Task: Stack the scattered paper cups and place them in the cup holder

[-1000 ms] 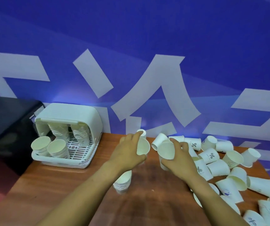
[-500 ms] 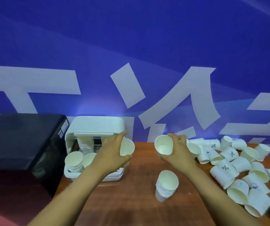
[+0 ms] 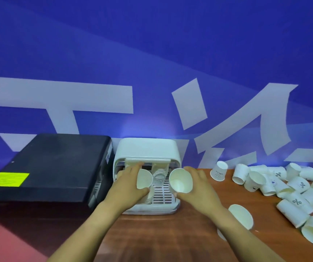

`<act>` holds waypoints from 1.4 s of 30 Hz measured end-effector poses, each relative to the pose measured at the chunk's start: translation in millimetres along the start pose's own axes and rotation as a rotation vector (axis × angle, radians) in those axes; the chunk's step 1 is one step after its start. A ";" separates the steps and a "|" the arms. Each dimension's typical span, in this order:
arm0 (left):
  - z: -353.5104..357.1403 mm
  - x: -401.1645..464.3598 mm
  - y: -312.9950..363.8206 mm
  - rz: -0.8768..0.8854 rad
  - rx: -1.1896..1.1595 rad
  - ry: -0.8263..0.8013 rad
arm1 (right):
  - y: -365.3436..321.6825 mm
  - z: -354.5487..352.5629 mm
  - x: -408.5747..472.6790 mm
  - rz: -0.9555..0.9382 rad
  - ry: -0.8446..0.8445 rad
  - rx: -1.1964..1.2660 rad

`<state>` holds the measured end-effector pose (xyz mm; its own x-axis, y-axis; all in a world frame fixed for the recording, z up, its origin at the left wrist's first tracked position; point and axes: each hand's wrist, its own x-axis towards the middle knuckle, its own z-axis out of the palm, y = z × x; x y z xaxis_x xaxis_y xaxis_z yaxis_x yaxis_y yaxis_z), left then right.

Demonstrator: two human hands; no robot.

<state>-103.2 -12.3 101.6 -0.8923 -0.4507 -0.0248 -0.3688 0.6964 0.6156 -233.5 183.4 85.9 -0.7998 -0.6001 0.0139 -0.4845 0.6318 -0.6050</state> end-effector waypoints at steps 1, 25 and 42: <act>-1.0 -0.3 -2.7 -0.007 0.008 -0.005 | -2.6 4.1 1.7 0.000 -0.015 -0.001; -2.6 22.6 -60.3 -0.112 -0.024 -0.013 | -52.2 74.0 39.7 0.030 -0.210 -0.012; 19.1 46.5 -81.3 -0.174 0.006 -0.079 | -44.0 90.2 58.4 0.065 -0.215 -0.145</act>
<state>-119.7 -79.3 35.4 -0.8323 -0.5197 -0.1927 -0.5211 0.6150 0.5918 -226.9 76.4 41.5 -0.7448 -0.6367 -0.1996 -0.4930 0.7267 -0.4785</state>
